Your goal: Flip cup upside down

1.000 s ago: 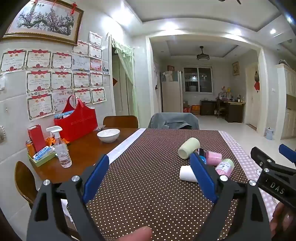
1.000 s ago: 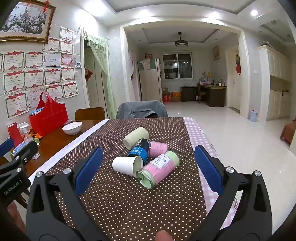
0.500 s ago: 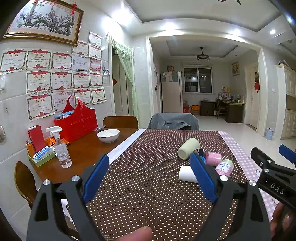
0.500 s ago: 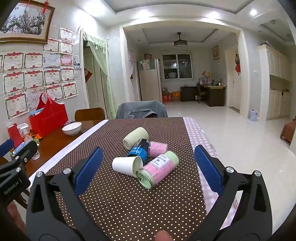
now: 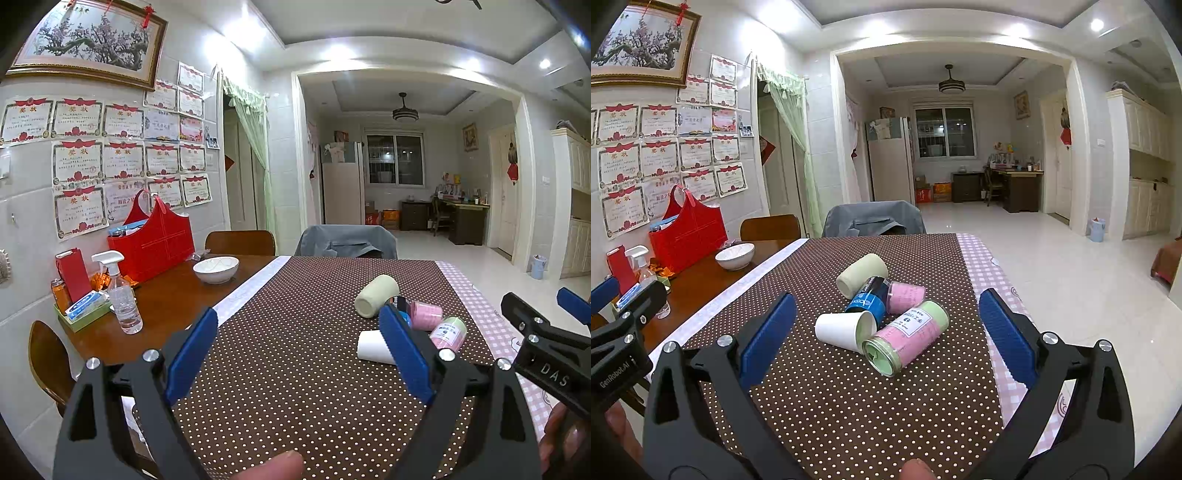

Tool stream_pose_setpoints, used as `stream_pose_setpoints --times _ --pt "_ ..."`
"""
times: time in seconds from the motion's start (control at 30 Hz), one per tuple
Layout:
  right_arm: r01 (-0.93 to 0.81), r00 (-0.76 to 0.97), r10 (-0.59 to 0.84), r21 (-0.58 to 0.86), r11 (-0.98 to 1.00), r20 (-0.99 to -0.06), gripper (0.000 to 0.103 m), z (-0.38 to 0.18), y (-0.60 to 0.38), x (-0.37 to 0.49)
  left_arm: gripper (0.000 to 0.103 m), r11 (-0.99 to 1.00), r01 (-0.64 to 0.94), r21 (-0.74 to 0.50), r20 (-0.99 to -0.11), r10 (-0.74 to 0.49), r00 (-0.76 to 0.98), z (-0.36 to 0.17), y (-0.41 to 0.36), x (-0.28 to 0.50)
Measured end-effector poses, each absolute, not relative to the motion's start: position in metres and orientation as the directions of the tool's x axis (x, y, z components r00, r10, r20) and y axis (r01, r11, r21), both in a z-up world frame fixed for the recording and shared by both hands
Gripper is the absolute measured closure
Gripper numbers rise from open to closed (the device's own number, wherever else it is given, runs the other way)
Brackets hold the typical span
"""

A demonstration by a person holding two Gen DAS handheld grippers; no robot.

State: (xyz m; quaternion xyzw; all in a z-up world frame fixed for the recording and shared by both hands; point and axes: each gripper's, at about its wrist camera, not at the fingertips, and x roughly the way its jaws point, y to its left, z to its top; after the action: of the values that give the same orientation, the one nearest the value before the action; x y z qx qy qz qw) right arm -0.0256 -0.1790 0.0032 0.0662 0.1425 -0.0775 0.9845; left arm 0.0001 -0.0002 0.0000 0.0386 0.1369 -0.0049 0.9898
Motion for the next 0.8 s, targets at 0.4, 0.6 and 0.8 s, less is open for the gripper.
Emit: stream_pose_setpoints --times 0.4,0.6,0.8 --pt "0.171 0.947 -0.133 0.109 0.979 -0.293 0.006 0.003 -0.178 -0.026 0.015 0.997 0.023 0.076 -0.277 -0.001 0.961 -0.001 -0.001 0.0" --pt "0.171 0.944 -0.131 0.11 0.979 -0.302 0.006 0.003 -0.18 -0.021 0.015 0.996 0.026 0.081 -0.282 -0.002 0.959 -0.003 -0.002 0.012" --pt "0.176 0.935 -0.13 0.113 0.978 -0.331 0.006 -0.002 -0.192 -0.004 0.015 0.995 0.037 0.095 -0.319 -0.005 0.948 -0.011 -0.011 0.03"
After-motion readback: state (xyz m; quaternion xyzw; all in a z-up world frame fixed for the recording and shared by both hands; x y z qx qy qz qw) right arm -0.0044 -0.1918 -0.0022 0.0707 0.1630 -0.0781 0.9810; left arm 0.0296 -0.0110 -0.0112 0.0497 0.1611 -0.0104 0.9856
